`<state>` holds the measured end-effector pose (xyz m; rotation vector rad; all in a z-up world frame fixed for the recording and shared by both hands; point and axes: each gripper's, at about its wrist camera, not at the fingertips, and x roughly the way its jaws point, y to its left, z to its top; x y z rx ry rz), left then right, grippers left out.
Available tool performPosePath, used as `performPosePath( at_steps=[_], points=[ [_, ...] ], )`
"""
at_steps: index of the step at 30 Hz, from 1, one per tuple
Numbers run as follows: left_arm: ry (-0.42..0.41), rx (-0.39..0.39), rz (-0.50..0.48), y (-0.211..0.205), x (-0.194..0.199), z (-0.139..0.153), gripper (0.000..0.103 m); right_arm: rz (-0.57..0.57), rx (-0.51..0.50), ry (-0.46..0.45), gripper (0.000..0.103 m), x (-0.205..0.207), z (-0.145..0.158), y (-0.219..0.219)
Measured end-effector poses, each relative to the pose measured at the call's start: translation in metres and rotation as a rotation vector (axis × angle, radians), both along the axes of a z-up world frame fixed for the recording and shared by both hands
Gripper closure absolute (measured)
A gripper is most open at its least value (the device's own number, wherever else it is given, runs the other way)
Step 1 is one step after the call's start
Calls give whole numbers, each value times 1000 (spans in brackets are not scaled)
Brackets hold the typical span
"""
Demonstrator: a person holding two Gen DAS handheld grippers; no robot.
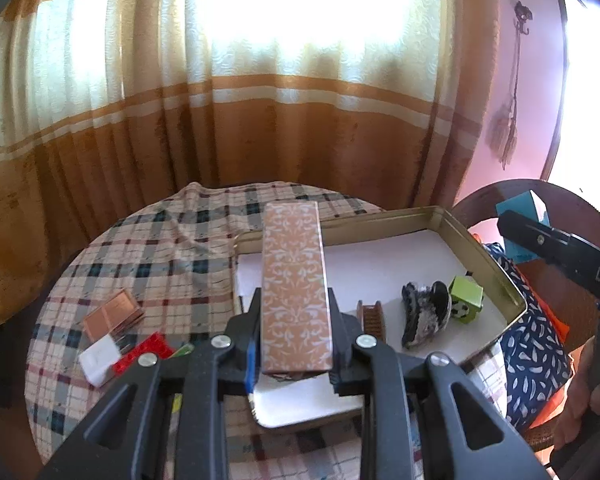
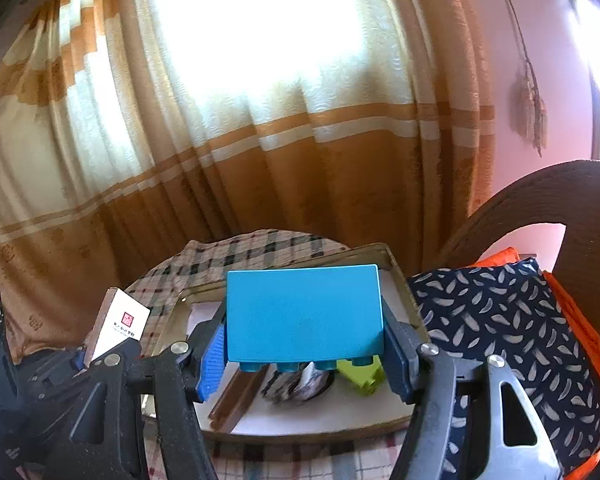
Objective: Organize rigid objects
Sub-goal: 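Carry the beige box with the left tool while the right tool carries the blue block into the tray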
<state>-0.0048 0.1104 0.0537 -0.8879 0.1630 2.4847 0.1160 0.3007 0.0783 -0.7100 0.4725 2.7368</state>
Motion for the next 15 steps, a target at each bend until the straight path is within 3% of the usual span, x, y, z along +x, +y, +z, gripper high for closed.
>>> performPosePath(
  at_steps=[15],
  points=[
    [-51, -44, -10, 41, -23, -14, 79, -40, 16, -37, 36, -33, -15, 18]
  ],
)
